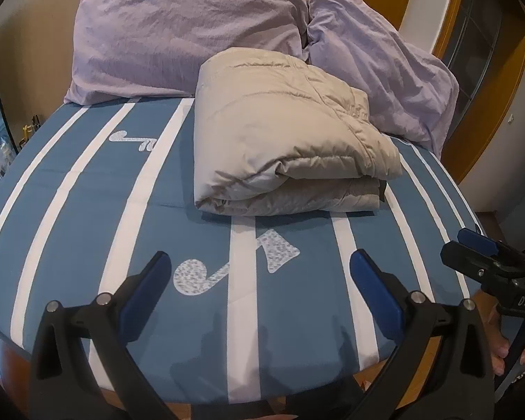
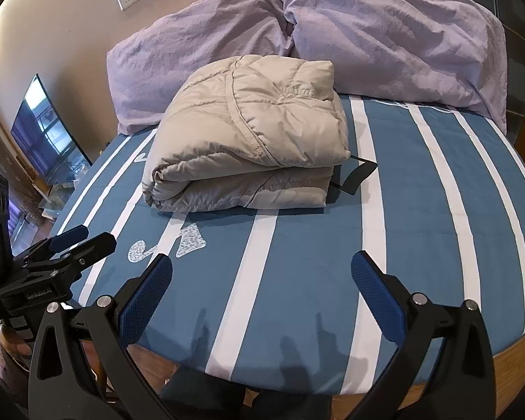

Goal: Fold large clothes

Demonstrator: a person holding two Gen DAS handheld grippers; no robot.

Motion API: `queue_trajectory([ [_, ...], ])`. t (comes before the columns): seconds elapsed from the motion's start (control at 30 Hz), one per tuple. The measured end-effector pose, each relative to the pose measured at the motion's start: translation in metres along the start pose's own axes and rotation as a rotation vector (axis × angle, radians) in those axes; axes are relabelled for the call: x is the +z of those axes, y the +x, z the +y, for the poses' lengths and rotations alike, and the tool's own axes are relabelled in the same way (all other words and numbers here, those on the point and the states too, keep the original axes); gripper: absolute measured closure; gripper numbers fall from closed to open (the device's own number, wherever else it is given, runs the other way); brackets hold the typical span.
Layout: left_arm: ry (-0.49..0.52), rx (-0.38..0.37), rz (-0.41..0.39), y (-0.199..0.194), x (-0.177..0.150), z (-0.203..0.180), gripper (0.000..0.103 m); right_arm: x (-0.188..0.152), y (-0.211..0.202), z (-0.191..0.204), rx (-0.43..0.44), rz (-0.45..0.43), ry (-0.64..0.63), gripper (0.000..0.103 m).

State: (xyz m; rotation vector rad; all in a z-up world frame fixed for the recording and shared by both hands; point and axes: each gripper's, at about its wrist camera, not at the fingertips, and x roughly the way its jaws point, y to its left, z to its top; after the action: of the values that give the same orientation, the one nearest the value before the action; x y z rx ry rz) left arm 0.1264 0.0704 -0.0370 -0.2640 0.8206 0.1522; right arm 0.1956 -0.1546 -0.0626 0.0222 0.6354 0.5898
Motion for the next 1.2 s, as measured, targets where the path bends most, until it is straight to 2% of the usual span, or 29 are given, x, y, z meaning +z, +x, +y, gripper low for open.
queue_trajectory([
  [1.2,0.009,0.009,0.011,0.0074,-0.0005,-0.0050,0.002,-0.0027,0.0058,0.0031,0.020,0.015,0.010,0.001],
])
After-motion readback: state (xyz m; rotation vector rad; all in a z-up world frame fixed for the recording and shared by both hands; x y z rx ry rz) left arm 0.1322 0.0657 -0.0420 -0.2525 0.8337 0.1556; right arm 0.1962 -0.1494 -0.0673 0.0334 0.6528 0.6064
